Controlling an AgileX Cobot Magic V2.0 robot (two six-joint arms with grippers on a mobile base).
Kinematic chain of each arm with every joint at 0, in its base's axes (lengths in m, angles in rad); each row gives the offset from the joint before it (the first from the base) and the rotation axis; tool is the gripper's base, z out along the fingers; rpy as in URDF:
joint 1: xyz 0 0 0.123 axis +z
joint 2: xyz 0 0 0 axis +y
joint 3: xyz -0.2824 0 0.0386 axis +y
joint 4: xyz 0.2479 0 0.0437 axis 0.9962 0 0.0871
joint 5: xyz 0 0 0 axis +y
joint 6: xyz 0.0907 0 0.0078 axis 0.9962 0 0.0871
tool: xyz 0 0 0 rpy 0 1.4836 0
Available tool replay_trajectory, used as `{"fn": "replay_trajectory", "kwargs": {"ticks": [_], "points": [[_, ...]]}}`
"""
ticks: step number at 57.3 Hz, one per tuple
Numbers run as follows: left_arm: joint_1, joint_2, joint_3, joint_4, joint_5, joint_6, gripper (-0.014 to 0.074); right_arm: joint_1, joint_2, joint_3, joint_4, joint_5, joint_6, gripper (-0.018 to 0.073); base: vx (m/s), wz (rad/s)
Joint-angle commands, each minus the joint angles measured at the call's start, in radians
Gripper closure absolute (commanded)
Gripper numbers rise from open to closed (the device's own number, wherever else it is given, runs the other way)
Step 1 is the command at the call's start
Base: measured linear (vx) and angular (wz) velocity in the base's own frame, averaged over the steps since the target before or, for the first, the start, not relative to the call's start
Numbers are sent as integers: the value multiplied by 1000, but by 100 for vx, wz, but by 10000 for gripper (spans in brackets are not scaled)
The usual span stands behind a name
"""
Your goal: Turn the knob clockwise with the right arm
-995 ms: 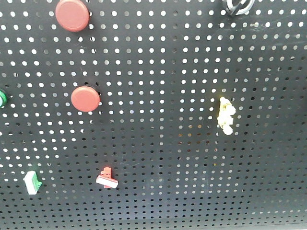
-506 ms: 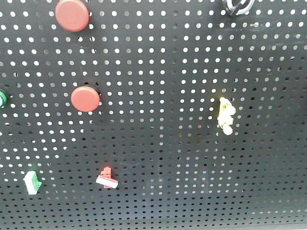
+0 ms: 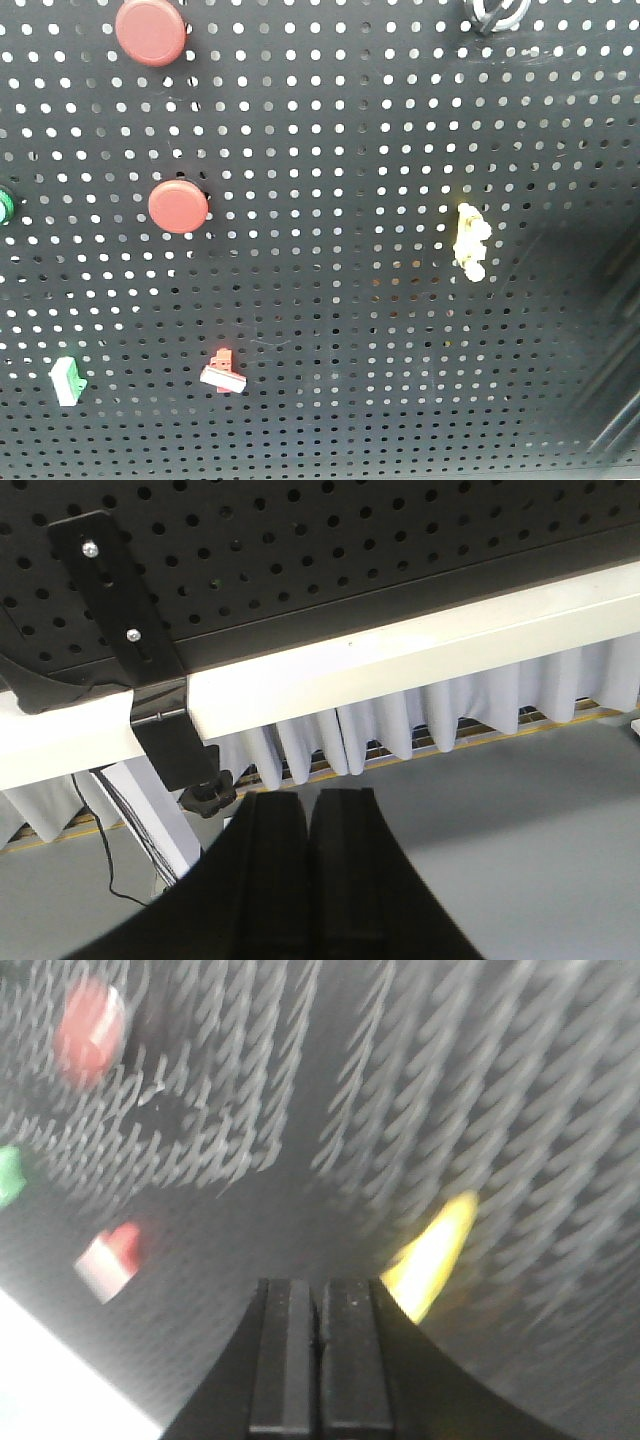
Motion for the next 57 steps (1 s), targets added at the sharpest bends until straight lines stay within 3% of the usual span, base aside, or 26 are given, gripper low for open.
{"fn": "replay_trajectory", "kwargs": {"ticks": [1, 17, 25, 34, 47, 57], "points": [[-1, -11, 8, 0, -78, -11, 603, -79, -20, 104, 71, -225, 47, 568, 0, 0], [-1, -11, 8, 0, -78, -11, 603, -375, -58, 537, 336, -588, 47, 568, 0, 0], [-1, -11, 8, 0, -78, -11, 603, -472, -170, 733, 359, -727, -4, 568, 0, 0], [-1, -11, 8, 0, -78, -11, 603, -561, -399, 874, 370, -690, -108, 568, 0, 0], [-1, -11, 8, 0, -78, -11, 603, -762, -719, 1018, 401, -617, -137, 568, 0, 0], [-1, -11, 8, 0, -78, -11, 603, -812, -867, 1014, 370, -494, -160, 568, 0, 0]]}}
